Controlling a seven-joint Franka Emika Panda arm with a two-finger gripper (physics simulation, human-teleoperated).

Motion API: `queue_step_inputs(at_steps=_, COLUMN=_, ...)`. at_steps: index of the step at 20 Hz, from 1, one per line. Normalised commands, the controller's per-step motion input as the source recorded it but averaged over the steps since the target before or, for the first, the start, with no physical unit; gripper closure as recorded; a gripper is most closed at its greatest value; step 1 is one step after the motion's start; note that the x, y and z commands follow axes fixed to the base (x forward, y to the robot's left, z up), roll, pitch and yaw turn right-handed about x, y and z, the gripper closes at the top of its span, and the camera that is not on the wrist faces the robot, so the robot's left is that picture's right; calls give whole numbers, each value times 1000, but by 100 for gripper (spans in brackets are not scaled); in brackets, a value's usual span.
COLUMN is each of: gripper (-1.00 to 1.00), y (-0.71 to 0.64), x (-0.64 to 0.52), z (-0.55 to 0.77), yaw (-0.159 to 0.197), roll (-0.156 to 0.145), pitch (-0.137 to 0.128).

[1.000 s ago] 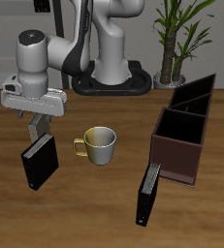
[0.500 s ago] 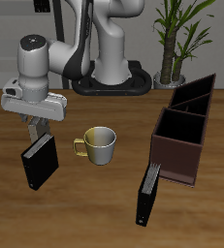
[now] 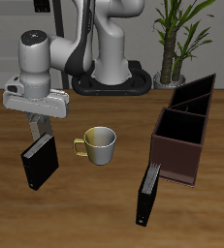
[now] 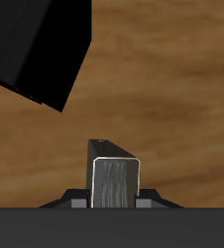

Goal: Place the yellow book into the left desk caddy's front compartment and place the white-yellow mug into the left desk caddy's right compartment

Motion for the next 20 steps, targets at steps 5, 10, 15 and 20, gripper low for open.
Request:
queue_step_inputs(at_steps=5, gripper=100, y=150, x=-49, z=242, yaw=-9, roll=-2, pitch=-8)
queue_step_inputs(at_steps=10, gripper=100, y=243, x=-139, z=290, yaw=34, roll=-38, pitch=-20)
queue_step_inputs(at_steps=15, gripper=100, y=210, x=-164, z=72, yaw=-30, roll=-57, pitch=20)
queue_step_inputs(at_steps=20, gripper=100, y=243, x=-243, z=-8, yaw=-17, roll=-44, pitch=-2)
